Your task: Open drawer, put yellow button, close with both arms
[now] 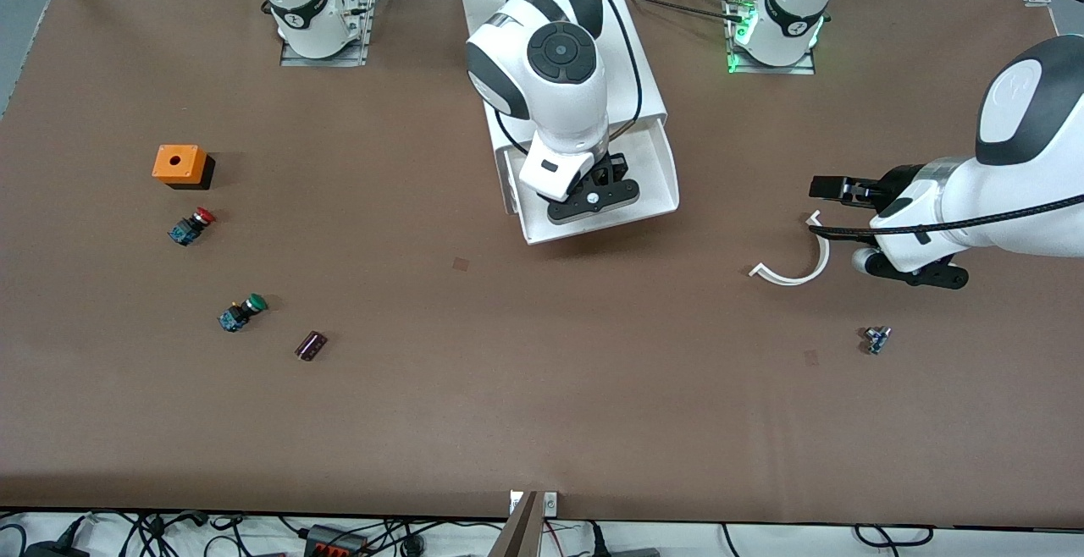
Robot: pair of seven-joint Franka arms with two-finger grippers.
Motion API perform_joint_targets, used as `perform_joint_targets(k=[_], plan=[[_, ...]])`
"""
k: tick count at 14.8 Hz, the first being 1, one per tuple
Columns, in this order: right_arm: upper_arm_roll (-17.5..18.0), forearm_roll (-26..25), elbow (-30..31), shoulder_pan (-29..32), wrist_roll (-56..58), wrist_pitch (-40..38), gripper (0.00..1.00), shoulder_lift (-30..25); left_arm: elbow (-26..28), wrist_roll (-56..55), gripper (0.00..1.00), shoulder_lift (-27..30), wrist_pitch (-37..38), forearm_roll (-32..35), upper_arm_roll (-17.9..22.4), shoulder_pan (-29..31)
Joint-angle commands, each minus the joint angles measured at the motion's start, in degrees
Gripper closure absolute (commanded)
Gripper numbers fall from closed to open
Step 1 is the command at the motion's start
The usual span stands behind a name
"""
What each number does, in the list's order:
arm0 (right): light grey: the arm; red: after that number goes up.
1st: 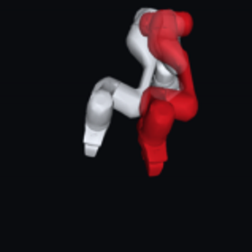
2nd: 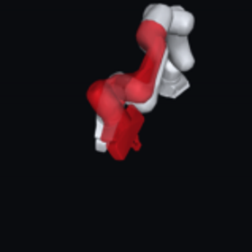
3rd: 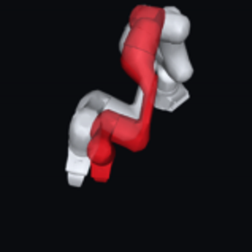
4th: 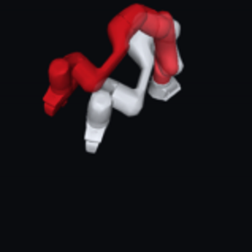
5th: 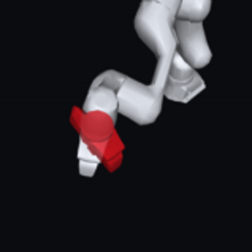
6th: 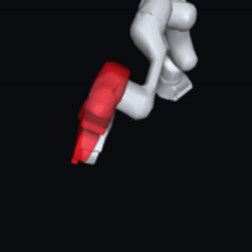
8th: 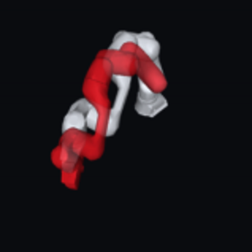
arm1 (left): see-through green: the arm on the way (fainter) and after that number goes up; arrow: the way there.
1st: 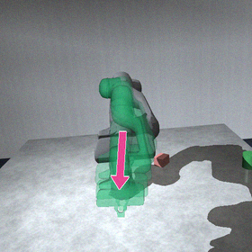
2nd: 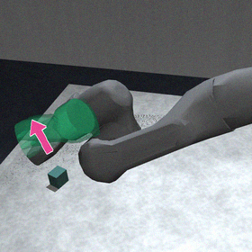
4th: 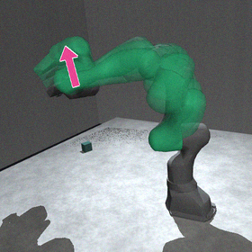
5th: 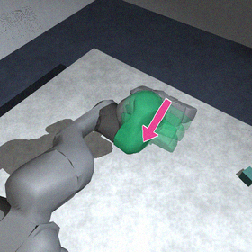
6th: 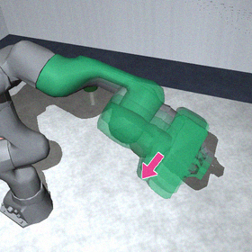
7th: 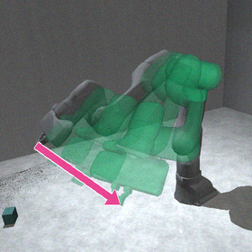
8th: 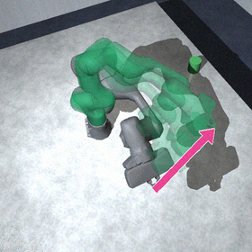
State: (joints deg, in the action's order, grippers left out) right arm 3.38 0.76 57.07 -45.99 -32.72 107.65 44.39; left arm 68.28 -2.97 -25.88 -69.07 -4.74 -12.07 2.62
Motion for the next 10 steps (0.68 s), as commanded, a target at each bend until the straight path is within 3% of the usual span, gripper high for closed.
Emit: perform_joint_targets(k=[1, 6, 10], plan=[[-0.65, -0.5, -1.87, -0.51, -1.29, -0.25, 0.0, -0.18, -1.74, -0.37, 0.0, -0.67, 0.25, 1.49, -0.33, -0.07], [-0.91, -0.85, -4.25, 4.14, -2.7, -2.87, 0.0, -3.08, -1.4, -2.29, 0.0, -0.49, -0.97, 1.4, -0.76, -0.24], [-3.81, -1.99, -3.99, 12.48, 6.51, -4.98, 0.0, -4.57, 9.12, -12.48, 0.0, 4.33, -12.98, 0.7, -3.39, -1.56]])
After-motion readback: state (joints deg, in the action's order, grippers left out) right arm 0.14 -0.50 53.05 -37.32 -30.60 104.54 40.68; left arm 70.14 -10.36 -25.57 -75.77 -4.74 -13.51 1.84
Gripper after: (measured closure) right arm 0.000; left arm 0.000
